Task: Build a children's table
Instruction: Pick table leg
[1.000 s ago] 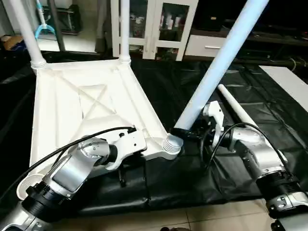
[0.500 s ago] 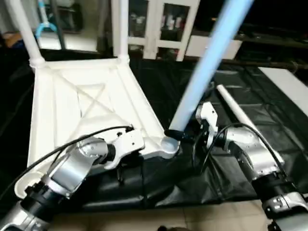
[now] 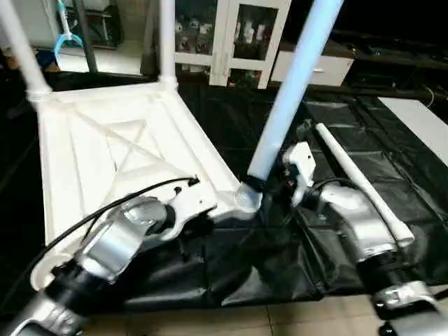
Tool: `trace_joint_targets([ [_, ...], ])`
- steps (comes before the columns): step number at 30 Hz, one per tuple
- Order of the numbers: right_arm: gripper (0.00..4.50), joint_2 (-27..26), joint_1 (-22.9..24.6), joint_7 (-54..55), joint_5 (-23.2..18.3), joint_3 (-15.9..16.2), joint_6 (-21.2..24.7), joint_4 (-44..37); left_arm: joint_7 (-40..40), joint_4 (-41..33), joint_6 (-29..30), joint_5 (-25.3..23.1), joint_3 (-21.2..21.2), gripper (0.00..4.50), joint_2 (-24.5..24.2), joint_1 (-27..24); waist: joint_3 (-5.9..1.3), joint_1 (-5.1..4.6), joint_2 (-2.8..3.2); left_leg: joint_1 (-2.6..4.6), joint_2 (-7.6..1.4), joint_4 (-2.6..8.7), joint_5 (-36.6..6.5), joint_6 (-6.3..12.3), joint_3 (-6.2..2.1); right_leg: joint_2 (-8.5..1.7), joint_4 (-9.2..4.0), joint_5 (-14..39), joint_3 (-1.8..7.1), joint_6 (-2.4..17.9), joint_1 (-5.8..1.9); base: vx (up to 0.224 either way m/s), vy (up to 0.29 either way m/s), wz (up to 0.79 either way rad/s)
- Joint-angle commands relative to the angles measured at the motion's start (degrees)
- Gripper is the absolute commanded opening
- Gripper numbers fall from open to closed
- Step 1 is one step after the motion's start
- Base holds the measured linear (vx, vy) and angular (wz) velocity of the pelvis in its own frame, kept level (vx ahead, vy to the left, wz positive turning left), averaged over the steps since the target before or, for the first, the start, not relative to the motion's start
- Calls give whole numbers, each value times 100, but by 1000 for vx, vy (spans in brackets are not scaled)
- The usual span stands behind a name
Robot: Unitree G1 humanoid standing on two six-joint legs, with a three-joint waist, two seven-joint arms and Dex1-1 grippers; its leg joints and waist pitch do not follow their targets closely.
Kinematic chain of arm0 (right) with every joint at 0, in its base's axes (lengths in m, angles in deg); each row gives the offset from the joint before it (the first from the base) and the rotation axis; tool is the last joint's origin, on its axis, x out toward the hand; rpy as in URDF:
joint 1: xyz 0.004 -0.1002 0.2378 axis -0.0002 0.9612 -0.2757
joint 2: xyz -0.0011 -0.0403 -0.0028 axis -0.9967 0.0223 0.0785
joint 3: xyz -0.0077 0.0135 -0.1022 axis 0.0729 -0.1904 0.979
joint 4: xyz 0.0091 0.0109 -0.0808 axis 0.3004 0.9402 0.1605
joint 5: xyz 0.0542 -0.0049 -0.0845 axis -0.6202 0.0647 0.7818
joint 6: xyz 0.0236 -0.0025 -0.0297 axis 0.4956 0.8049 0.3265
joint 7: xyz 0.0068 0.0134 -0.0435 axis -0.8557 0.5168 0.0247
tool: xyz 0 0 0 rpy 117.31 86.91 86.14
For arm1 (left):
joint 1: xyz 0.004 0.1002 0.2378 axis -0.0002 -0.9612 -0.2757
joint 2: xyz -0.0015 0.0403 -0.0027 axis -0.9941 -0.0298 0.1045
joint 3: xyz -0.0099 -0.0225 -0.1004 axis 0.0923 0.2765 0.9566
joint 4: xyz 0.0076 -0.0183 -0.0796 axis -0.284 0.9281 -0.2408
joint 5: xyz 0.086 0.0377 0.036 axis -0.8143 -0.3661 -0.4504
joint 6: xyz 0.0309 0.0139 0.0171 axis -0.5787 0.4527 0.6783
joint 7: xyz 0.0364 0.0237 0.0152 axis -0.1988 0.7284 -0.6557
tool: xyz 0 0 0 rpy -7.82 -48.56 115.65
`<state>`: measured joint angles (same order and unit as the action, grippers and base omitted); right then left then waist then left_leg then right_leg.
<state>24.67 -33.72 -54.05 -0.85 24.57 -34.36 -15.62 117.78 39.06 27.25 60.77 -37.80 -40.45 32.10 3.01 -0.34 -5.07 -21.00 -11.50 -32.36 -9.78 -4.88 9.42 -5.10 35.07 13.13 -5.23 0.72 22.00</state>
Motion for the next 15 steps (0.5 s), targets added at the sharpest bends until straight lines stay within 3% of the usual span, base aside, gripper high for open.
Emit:
trace_joint_targets([
  [1, 184, 360, 339, 1313, 720, -556, 349, 1156, 89, -402, -25, 308, 168, 0, 172, 91, -241, -18, 86, 35, -206, 449, -2342, -255, -87, -316, -596, 2196, 326, 610, -74, 0, 0, 0],
  [4, 184, 188, 293, 2098, 797, -677, 452, 1311, -167, -493, 389, 379, 311, 0, 492, 177, -244, -36, 132, 45, -226, 444, -2146, -236, -50, -298, -556, 1737, 351, 732, -69, 0, 0, 0],
  [5, 184, 155, 274, 2319, 842, -677, 478, 1356, -243, -510, 486, 387, 340, 0, 568, 200, -256, -51, 115, 22, -225, 446, -2050, -239, -46, -284, -538, 1563, 346, 741, -93, 0, 0, 0],
  [6, 184, 55, 210, 3250, 1028, -738, 520, 1487, -595, -520, 868, 255, 420, 0, 824, 288, -264, -53, 113, 15, -218, 436, -2031, -237, -48, -275, -522, 1507, 341, 742, -95, 0, 0, 0],
  [7, 184, 3, 196, 3746, 1122, -795, 476, 1520, -782, -509, 1030, 177, 464, 0, 957, 337, -260, -77, 123, 33, -216, 426, -1964, -294, -28, -271, -512, 1371, 359, 768, -65, 0, 0, 0],
  [9, 184, -101, 200, 4292, 1183, -899, 389, 1531, -1030, -503, 1198, 94, 529, 0, 1152, 398, -281, -85, 110, 44, -204, 403, -1775, -352, -5, -259, -481, 1092, 371, 782, -73, 0, 0, 0],
  [10, 184, -299, 234, 5012, 1239, -1057, 168, 1505, -1317, -523, 1408, 79, 611, 0, 1474, 489, -279, -42, 99, 117, -197, 370, -1762, -327, 42, -248, -512, 1005, 387, 785, -16, 0, 0, 0],
  [12, 184, -401, 246, 5264, 1244, -1113, 73, 1497, -1406, -550, 1515, 89, 623, 0, 1601, 530, -253, 122, 67, 217, -168, 316, -1613, -213, 164, -169, -517, 713, 456, 811, 49, 49, -7, 22],
  [13, 184, -466, 241, 5404, 1211, -1142, 38, 1517, -1470, -553, 1548, 99, 635, 0, 1666, 551, -228, 110, 64, 173, -157, 325, -1649, -180, 177, -151, -513, 747, 472, 777, 39, 37, 3, 22],
  [15, 184, -619, 194, 5658, 1158, -1192, -107, 1573, -1514, -544, 1567, 108, 620, 0, 1738, 575, -289, 147, 66, 92, -165, 335, -1291, -166, 153, -142, -423, 502, 474, 610, -83, 30, 14, 1],
])
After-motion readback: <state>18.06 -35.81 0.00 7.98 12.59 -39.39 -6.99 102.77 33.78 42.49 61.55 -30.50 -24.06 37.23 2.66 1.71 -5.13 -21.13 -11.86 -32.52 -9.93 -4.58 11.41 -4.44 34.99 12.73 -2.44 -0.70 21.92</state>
